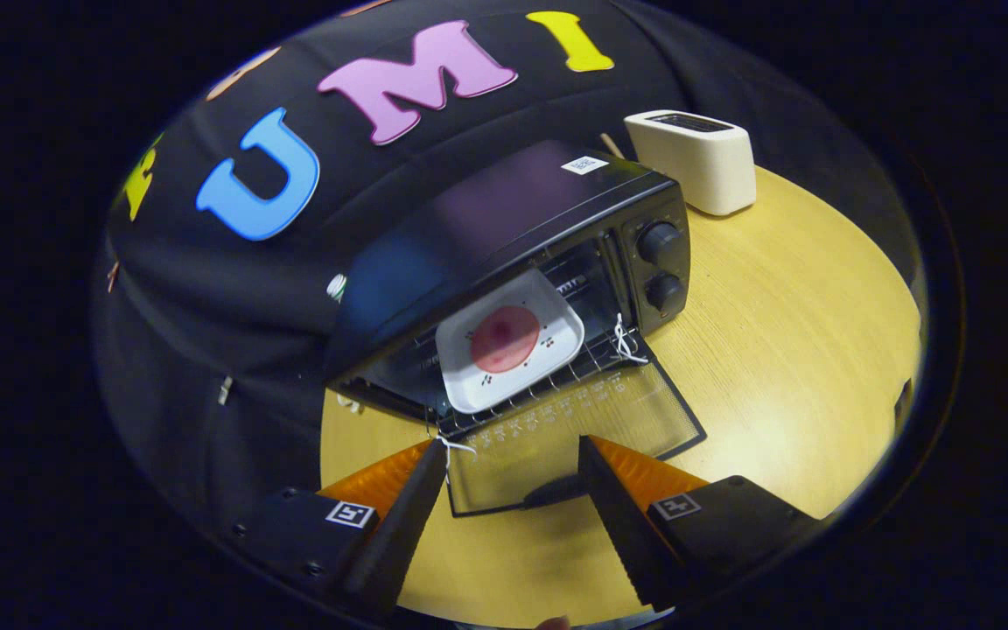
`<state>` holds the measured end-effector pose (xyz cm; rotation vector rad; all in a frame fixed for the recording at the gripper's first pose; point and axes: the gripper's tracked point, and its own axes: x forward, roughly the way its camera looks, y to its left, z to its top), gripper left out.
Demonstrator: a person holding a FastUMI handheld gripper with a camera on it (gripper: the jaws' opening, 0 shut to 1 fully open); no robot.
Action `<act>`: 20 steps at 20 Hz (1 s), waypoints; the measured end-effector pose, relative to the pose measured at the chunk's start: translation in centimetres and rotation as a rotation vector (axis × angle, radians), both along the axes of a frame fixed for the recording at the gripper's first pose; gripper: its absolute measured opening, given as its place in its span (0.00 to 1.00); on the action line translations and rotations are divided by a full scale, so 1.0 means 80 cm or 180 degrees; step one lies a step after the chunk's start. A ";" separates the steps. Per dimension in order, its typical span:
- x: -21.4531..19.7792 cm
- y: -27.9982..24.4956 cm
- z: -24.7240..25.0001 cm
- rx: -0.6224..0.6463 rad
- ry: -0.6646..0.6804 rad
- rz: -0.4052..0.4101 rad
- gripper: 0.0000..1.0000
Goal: Open the toaster oven, put the food inside, and close the toaster oven door.
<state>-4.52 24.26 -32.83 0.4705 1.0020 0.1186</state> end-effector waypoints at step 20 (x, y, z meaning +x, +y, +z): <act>-0.073 0.001 -0.177 -0.1188 0.0434 0.0860 0.99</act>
